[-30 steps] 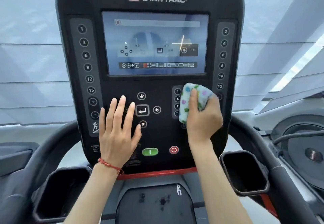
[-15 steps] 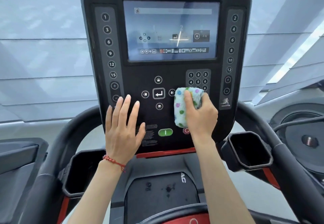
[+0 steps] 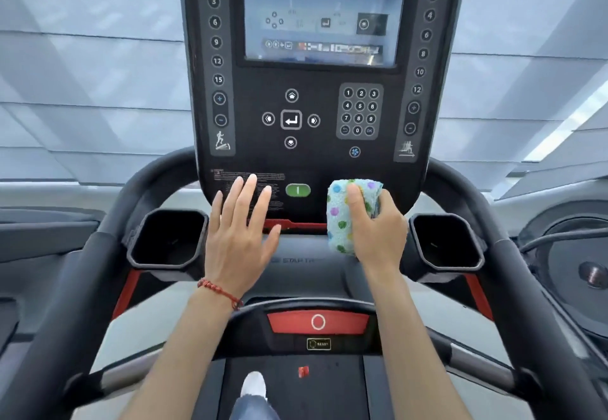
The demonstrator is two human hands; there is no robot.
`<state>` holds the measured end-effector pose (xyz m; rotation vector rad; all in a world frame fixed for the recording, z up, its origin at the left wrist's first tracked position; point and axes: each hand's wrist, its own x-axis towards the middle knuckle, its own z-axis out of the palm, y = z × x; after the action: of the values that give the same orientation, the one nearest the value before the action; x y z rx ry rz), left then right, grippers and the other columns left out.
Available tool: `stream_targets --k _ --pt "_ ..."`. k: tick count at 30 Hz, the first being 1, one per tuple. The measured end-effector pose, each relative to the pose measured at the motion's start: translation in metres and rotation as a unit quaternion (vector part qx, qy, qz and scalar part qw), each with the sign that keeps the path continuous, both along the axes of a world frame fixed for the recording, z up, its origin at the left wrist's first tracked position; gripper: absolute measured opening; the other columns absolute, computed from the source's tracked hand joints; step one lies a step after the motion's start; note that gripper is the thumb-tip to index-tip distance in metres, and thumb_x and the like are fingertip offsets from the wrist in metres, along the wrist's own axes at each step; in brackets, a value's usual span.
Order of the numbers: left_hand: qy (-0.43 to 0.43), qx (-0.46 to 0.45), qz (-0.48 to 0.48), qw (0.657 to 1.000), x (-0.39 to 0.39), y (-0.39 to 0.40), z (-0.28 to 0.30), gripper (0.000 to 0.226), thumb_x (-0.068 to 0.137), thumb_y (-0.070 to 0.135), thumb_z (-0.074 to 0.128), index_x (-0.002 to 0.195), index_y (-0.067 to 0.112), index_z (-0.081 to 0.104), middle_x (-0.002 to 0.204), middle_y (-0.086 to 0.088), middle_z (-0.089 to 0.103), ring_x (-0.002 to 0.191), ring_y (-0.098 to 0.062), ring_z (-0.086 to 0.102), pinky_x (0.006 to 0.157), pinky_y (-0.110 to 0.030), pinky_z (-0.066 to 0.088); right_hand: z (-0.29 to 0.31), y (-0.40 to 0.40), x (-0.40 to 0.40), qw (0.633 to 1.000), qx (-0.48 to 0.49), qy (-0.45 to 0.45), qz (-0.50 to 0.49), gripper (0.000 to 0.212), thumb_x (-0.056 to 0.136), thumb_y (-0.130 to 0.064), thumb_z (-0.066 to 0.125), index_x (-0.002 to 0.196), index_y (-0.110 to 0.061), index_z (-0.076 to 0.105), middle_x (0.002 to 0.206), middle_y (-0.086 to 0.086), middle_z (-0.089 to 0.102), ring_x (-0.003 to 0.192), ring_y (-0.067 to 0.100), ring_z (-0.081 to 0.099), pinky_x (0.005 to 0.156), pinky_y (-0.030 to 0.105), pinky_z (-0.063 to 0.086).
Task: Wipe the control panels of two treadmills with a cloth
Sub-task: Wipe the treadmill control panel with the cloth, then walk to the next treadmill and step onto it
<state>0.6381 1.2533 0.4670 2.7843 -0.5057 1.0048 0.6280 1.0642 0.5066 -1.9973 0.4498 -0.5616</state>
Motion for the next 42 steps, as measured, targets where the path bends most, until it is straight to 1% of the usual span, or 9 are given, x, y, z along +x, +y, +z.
stream_targets --k 9,13,17,20,23,28,36,39,42 --pt "0.050 -0.010 0.093 0.994 -0.098 0.000 -0.004 0.048 0.092 0.033 0.044 0.128 0.003 0.054 0.134 -0.020 0.050 0.128 -0.035 0.043 0.108 -0.049 0.029 0.000 0.012 -0.055 0.992 0.029 -0.001 0.123 0.033 0.085 -0.047 0.057 0.062 -0.028 0.044 0.063 -0.011 0.055 0.062 0.010 0.055 0.062 0.032 0.050" --pt "0.072 -0.016 0.144 0.987 -0.139 0.022 -0.009 0.049 0.091 0.034 0.045 0.128 0.003 0.055 0.134 -0.019 0.052 0.126 -0.034 0.044 0.106 -0.050 0.030 -0.001 0.037 -0.076 0.980 0.018 0.005 0.198 0.030 0.085 -0.048 0.056 0.067 -0.026 0.047 0.065 -0.012 0.055 0.062 0.006 0.055 0.060 0.028 0.049" --pt "0.078 -0.016 0.192 0.978 -0.181 0.047 -0.018 0.047 0.091 0.032 0.046 0.126 0.003 0.056 0.131 -0.019 0.054 0.124 -0.034 0.044 0.105 -0.050 0.033 -0.008 0.066 -0.102 0.967 0.016 0.005 0.253 0.035 0.085 -0.045 0.058 0.059 -0.027 0.043 0.056 -0.011 0.050 0.053 -0.002 0.048 0.052 0.014 0.037" --pt "0.090 -0.032 0.226 0.970 -0.214 0.065 -0.028 0.046 0.090 0.031 0.046 0.124 0.003 0.057 0.128 -0.019 0.056 0.122 -0.035 0.048 0.104 -0.050 0.035 -0.019 0.088 -0.124 0.955 0.021 0.023 0.294 0.039 0.085 -0.044 0.059 0.058 -0.021 0.042 0.055 -0.010 0.046 0.050 -0.001 0.044 0.050 0.014 0.036" --pt "0.120 -0.046 0.259 0.957 -0.252 0.081 -0.042 0.046 0.090 0.031 0.046 0.124 0.002 0.057 0.127 -0.019 0.056 0.121 -0.035 0.049 0.102 -0.052 0.039 -0.035 0.107 -0.149 0.942 0.015 0.054 0.331 0.044 0.084 -0.046 0.059 0.068 -0.007 0.048 0.059 -0.005 0.050 0.055 0.006 0.045 0.056 0.028 0.043" --pt "0.166 -0.072 0.315 0.932 -0.320 0.098 -0.066 0.047 0.090 0.032 0.043 0.124 0.001 0.057 0.124 -0.021 0.057 0.118 -0.037 0.052 0.098 -0.052 0.043 -0.061 0.136 -0.194 0.918 -0.010 0.095 0.385 0.041 0.084 -0.045 0.059 0.069 -0.008 0.049 0.063 -0.002 0.056 0.064 0.017 0.057 0.063 0.041 0.051" --pt "0.201 -0.124 0.423 0.875 -0.399 0.100 -0.085 0.046 0.090 0.031 0.042 0.119 0.000 0.060 0.122 -0.021 0.059 0.116 -0.038 0.054 0.096 -0.053 0.044 -0.087 0.184 -0.235 0.843 -0.049 0.145 0.516 0.044 0.083 -0.046 0.060 0.071 -0.005 0.050 0.065 0.007 0.060 0.061 0.019 0.056 0.063 0.041 0.052" --pt "0.193 -0.142 0.481 0.843 -0.423 0.089 -0.090 0.046 0.089 0.031 0.042 0.116 0.000 0.062 0.121 -0.021 0.060 0.114 -0.038 0.056 0.096 -0.053 0.044 -0.090 0.204 -0.243 0.796 -0.068 0.155 0.580 0.046 0.083 -0.046 0.060 0.074 -0.002 0.051 0.068 0.009 0.062 0.060 0.015 0.054 0.062 0.038 0.051" --pt "0.195 -0.169 0.542 0.800 -0.444 0.075 -0.097 0.045 0.089 0.032 0.042 0.118 0.001 0.059 0.122 -0.022 0.059 0.114 -0.038 0.055 0.096 -0.053 0.044 -0.094 0.219 -0.252 0.738 -0.087 0.159 0.650 0.045 0.083 -0.045 0.059 0.077 -0.001 0.053 0.070 0.012 0.063 0.064 0.024 0.060 0.063 0.039 0.052"
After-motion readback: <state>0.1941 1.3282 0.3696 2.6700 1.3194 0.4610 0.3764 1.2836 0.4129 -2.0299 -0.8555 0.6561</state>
